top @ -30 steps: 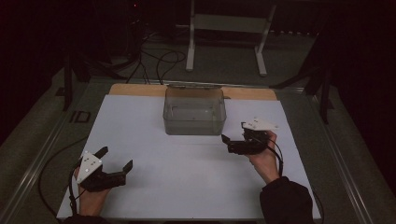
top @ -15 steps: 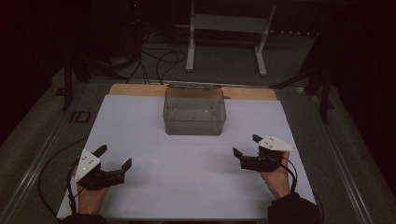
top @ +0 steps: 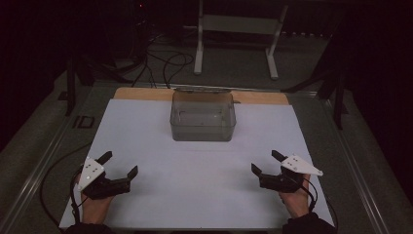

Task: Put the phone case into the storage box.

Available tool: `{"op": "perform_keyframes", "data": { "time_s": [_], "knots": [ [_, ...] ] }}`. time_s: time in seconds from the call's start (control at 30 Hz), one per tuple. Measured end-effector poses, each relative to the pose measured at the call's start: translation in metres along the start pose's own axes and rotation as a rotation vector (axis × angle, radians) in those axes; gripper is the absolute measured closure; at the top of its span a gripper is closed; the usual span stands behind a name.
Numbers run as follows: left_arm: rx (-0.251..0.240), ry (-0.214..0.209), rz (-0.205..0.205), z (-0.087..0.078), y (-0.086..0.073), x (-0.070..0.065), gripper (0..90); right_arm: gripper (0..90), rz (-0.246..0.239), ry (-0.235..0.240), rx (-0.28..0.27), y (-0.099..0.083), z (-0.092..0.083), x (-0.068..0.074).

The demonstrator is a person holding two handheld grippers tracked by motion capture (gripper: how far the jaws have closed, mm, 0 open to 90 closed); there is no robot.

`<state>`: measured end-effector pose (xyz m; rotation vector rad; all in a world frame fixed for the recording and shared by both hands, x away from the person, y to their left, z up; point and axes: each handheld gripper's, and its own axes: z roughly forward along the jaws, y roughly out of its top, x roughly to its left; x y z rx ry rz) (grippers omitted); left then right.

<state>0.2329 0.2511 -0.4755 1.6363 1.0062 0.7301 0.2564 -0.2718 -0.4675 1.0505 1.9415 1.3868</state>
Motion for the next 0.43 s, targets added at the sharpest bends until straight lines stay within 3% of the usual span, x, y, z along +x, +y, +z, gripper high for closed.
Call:
{"op": "perform_keyframes", "data": {
  "time_s": [0.23,0.43],
  "knots": [
    [-0.001,0.0,0.006,0.0,-0.001,0.0,0.2,10.1,0.009,-0.025,-0.043,-0.011,-0.008,0.0],
    [0.006,0.013,0.016,0.001,-0.002,-0.001,0.2,9.6,0.015,-0.026,-0.011,-0.017,-0.007,-0.001]
  ]
}}
